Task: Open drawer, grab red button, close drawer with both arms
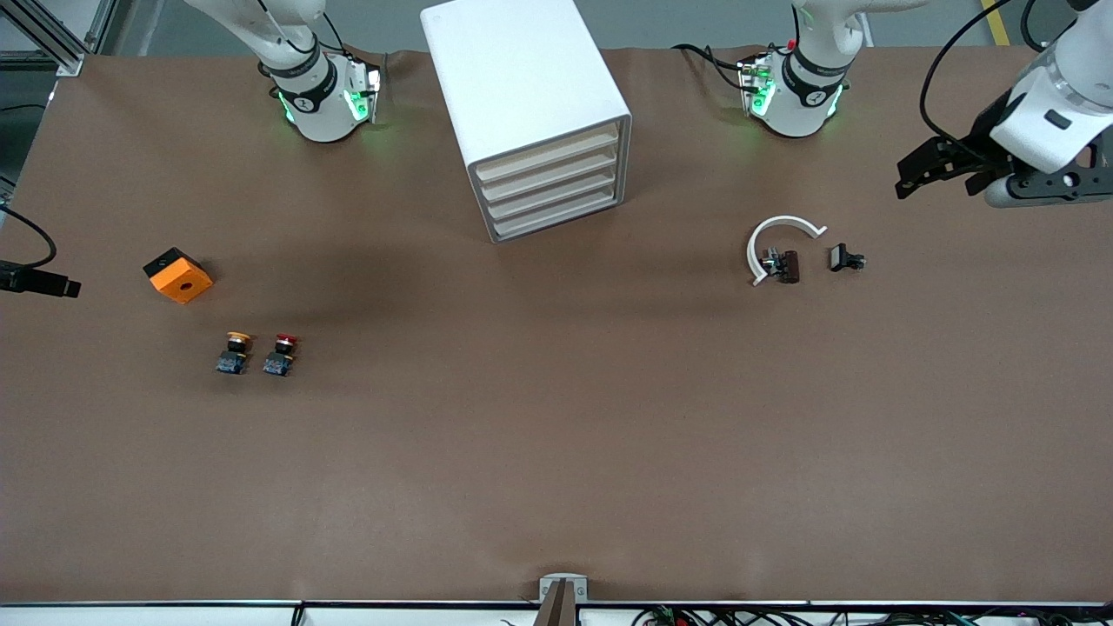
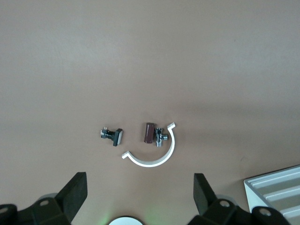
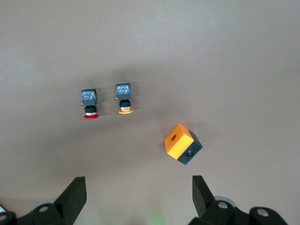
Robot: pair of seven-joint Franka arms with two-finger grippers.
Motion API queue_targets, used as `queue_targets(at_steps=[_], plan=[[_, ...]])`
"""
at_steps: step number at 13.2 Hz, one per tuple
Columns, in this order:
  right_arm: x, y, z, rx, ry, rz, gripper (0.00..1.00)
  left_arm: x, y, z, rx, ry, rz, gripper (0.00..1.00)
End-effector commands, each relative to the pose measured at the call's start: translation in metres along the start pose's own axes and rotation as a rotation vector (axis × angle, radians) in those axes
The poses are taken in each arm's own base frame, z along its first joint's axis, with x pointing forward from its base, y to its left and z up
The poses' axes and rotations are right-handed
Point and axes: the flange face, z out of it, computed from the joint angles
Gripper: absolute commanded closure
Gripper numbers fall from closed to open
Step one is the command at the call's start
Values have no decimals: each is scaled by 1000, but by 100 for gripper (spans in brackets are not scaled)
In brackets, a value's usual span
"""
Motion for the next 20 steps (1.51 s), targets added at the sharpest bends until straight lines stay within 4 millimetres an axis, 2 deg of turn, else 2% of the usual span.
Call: queue_targets(at_steps=[1,3,5,6,9,11,13,15,20], plan=[[-12,-6,-26,-16,-36,4,0,21,-11,-24,10,-14,33,0],[-27,-16,-25,25,-136,-5,0,29,-15,-34,9,-29,26,0],[-36,-18,-32,55,-157,-7,0,31,-13,-33,9,-37,26,0],[-52,-15,-55,75,-106,-5,0,32,-11,-30,9,-42,29,0],[-83,-18,-103,86,34,-15,0,32,-11,-28,11,-51,35,0],[-97,-22,-112,87,70,26,0,33,-9,-26,32,-54,41,0],[-120,-39,-134,84,106,48,0,33,-6,-27,36,-52,48,0],[-125,-39,-127,84,102,49,0,33,-9,-26,35,-55,44,0],[-157,-40,-103,92,155,45,0,35,-9,-22,36,-68,43,0]])
